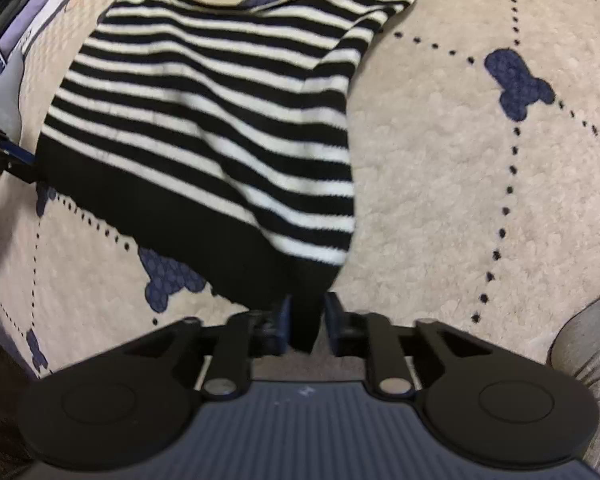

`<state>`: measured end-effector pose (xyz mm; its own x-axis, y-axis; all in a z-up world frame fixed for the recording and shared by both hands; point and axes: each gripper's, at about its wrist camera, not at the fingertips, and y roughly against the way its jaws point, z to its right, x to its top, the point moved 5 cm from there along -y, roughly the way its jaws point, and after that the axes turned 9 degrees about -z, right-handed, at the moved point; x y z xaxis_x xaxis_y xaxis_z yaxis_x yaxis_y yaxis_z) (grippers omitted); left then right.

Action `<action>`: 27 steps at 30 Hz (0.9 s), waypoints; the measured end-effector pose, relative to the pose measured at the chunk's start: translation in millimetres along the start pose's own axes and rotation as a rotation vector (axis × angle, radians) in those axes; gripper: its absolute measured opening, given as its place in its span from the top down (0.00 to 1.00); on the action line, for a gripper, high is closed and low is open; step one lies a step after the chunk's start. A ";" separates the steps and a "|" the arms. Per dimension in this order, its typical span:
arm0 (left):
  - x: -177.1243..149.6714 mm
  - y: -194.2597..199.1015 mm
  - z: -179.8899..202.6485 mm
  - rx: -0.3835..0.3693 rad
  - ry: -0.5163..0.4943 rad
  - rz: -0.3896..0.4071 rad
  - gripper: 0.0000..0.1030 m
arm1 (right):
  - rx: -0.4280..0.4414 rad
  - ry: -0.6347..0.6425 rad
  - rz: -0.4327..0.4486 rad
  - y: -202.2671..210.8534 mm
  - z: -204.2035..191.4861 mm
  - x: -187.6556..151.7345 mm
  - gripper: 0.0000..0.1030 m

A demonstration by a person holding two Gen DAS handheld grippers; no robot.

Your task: Fold clothes

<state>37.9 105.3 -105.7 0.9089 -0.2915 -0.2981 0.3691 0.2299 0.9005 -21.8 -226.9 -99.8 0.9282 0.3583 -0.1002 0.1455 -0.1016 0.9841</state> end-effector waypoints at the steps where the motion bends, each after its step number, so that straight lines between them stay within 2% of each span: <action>1: 0.5 -0.4 0.0 0.002 0.002 0.005 0.53 | 0.011 -0.008 0.002 -1.6 0.0 -0.3 0.66; 2: 1.0 -0.8 -0.1 0.003 0.005 0.011 0.57 | 0.019 -0.015 0.006 -3.2 0.2 -0.1 0.66; 4: 0.6 -0.9 -1.1 0.042 0.002 0.022 0.98 | 0.027 -0.025 0.020 -6.7 0.2 0.9 0.66; 8: -3.1 2.8 0.4 0.068 -0.033 0.019 1.00 | 0.041 -0.043 0.041 -10.3 -0.6 3.8 0.68; 13: -9.5 1.0 -0.8 0.158 -0.067 -0.017 1.00 | 0.153 -0.122 0.036 -7.6 8.1 4.4 0.66; 18: -8.3 -0.9 -2.4 0.178 -0.072 -0.030 1.00 | 0.137 -0.132 0.021 -13.1 11.0 1.6 0.66; 20: -8.1 -1.3 -1.4 0.189 -0.082 -0.031 1.00 | 0.107 -0.104 0.028 -12.4 8.6 2.2 0.71; 22: -8.5 -1.2 0.0 0.203 -0.097 -0.033 1.00 | 0.074 -0.077 0.035 -10.1 7.8 4.7 0.93; 23: -9.0 -0.7 1.1 0.211 -0.107 -0.034 1.00 | 0.068 -0.071 0.034 -9.8 7.8 4.9 0.97; 27: -12.7 0.3 1.1 0.222 -0.139 -0.056 1.00 | 0.058 -0.021 0.024 -2.0 0.8 5.4 0.97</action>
<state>26.2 108.0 -101.3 0.8470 -0.4265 -0.3171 0.3528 0.0049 0.9357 -16.8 -225.5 -102.4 0.9385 0.3360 -0.0800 0.1419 -0.1638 0.9762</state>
